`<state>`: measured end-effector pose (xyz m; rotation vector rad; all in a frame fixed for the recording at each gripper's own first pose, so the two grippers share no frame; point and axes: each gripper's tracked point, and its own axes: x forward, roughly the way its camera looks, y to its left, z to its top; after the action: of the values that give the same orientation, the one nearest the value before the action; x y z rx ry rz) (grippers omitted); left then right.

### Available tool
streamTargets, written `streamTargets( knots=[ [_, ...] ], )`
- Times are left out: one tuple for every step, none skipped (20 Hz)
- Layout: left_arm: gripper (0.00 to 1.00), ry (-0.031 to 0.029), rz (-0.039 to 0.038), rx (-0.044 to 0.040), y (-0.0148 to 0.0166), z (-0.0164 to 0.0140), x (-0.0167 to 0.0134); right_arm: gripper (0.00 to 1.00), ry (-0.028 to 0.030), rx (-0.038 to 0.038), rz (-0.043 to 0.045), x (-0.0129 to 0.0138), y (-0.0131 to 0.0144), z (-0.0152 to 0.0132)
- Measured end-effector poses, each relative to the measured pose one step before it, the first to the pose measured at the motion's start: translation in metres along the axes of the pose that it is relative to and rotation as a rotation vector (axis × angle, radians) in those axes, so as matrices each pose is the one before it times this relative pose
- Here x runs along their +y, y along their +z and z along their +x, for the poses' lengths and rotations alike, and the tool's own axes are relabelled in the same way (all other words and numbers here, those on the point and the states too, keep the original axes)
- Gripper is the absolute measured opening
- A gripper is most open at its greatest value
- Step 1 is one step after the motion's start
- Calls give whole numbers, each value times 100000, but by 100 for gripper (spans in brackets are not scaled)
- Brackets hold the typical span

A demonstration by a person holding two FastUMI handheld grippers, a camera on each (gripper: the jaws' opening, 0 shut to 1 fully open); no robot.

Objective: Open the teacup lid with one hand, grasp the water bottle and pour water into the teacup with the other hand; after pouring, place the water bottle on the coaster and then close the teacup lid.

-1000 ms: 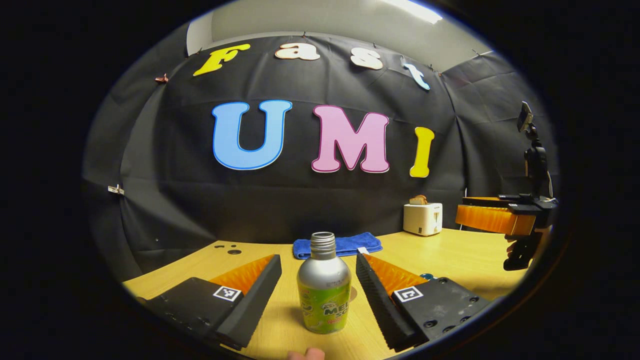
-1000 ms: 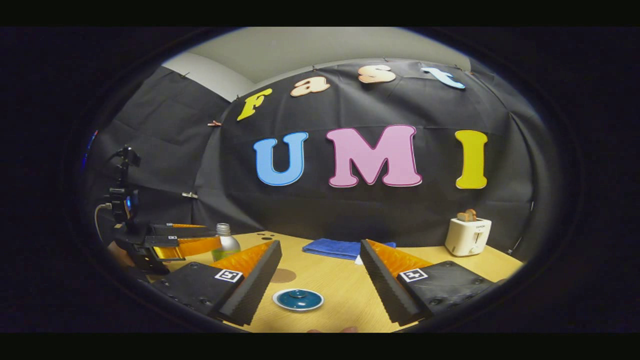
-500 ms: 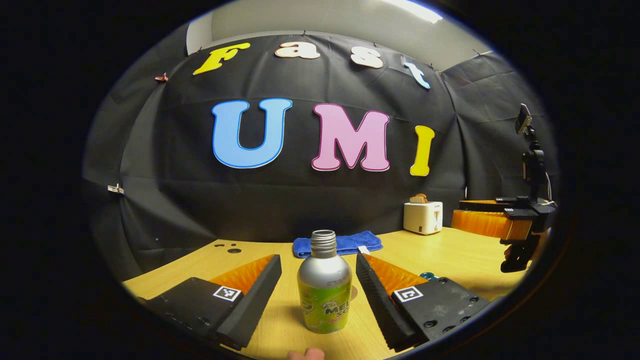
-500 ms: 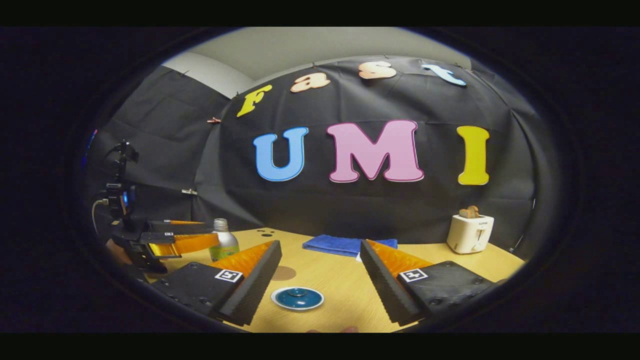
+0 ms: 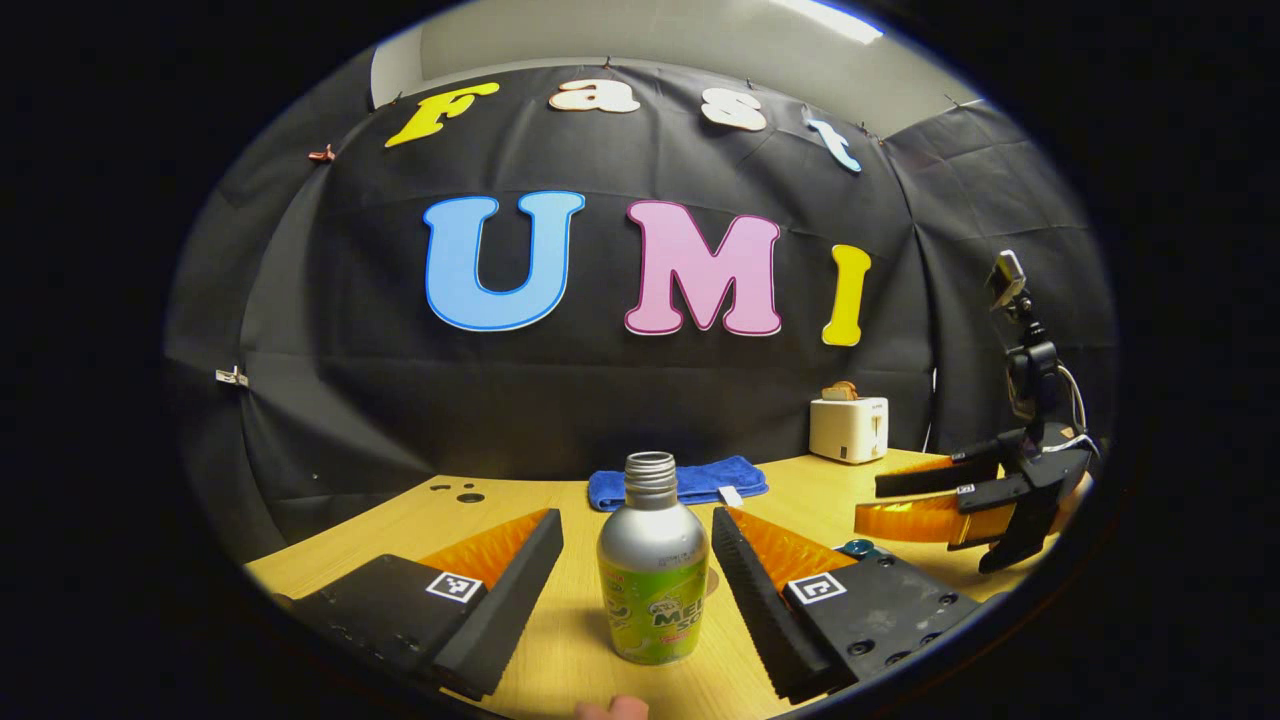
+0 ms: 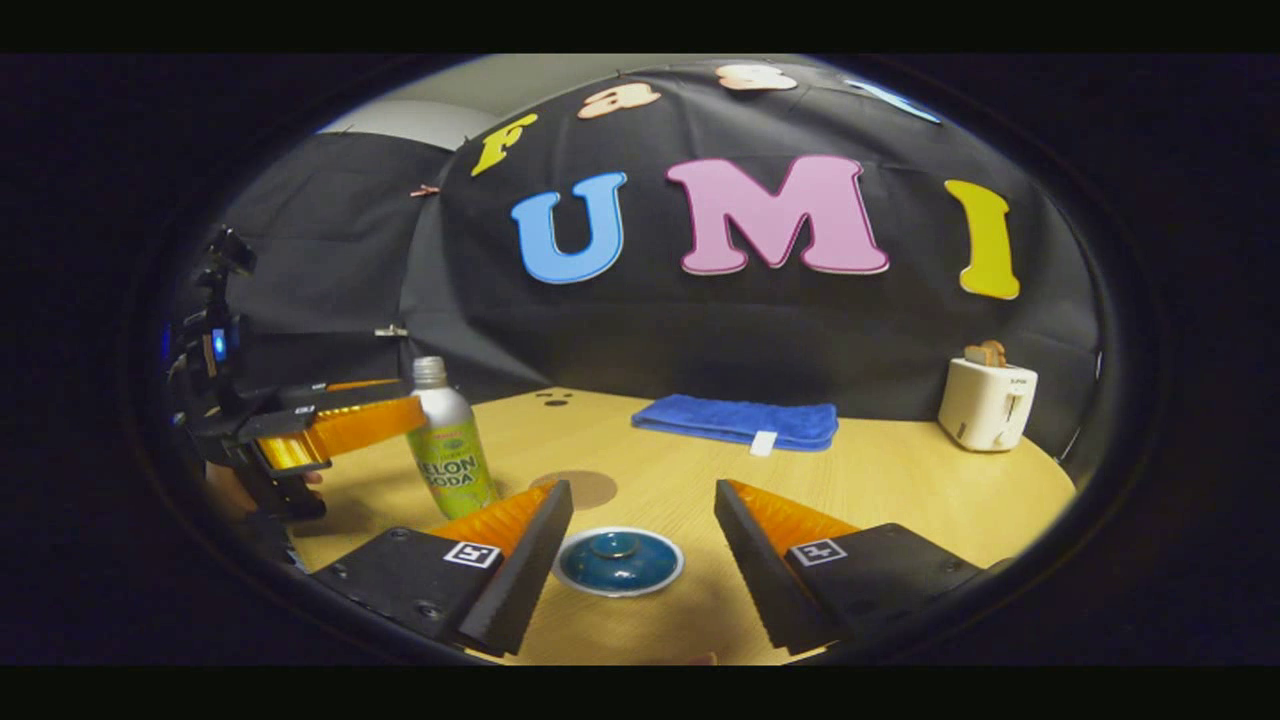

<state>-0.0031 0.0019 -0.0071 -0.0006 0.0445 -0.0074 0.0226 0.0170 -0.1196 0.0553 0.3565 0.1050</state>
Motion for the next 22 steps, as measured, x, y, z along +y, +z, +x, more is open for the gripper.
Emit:
streamTargets(
  knots=[
    [95,-68,-12,194,-179,48,8,83,642,1468,-84,187,-365,146],
    [95,-198,-150,162,-6,48,-2,81,639,1412,-438,232,-276,99],
    [95,-131,-42,117,-80,-54,15,80,356,1313,-868,217,-327,220],
    [95,-72,207,235,-25,-8,-17,77,196,1634,-1585,149,-470,33],
    [95,84,172,19,43,-37,28,75,341,1313,-1248,155,-307,8],
    [95,12,268,88,-73,42,-52,71,-295,1418,-1719,51,-432,136],
    [95,-17,85,135,-1,42,10,65,-259,1819,-1560,28,-530,344],
    [95,6,-14,-16,-70,-4,4,58,-400,1321,-256,-118,-228,20],
    [95,-34,21,-30,61,28,-44,54,712,319,577,127,-193,49],
    [95,115,94,-22,-93,0,75,47,644,-92,727,199,14,12],
    [95,162,199,167,-32,57,41,46,297,125,489,-56,10,111],
    [95,437,222,45,-64,1,60,44,751,-231,488,48,-26,105],
    [95,249,197,-226,-5,75,-40,37,-112,-325,818,-46,252,-203],
    [95,300,119,-27,-43,8,51,33,142,-306,-84,55,-54,158],
    [95,-244,-145,-71,13,33,-61,32,-165,23,6,29,27,22],
    [95,-104,-172,32,-43,-2,1,31,393,-47,265,89,-107,36],
    [95,-174,-191,77,28,-17,0,31,103,105,232,152,35,-79],
    [95,-56,-99,79,-65,37,1,27,-250,-138,-61,-74,77,2],
    [95,-4,47,0,42,4,-44,26,-94,80,138,36,-30,-10],
    [95,102,13,-26,7,32,41,26,-17,44,286,-66,-2,-15],
    [95,121,-89,-24,-44,42,-6,31,-192,-101,276,-65,22,82],
    [95,84,-12,-16,30,-32,5,31,-305,-258,577,-131,23,-2]
  ],
)
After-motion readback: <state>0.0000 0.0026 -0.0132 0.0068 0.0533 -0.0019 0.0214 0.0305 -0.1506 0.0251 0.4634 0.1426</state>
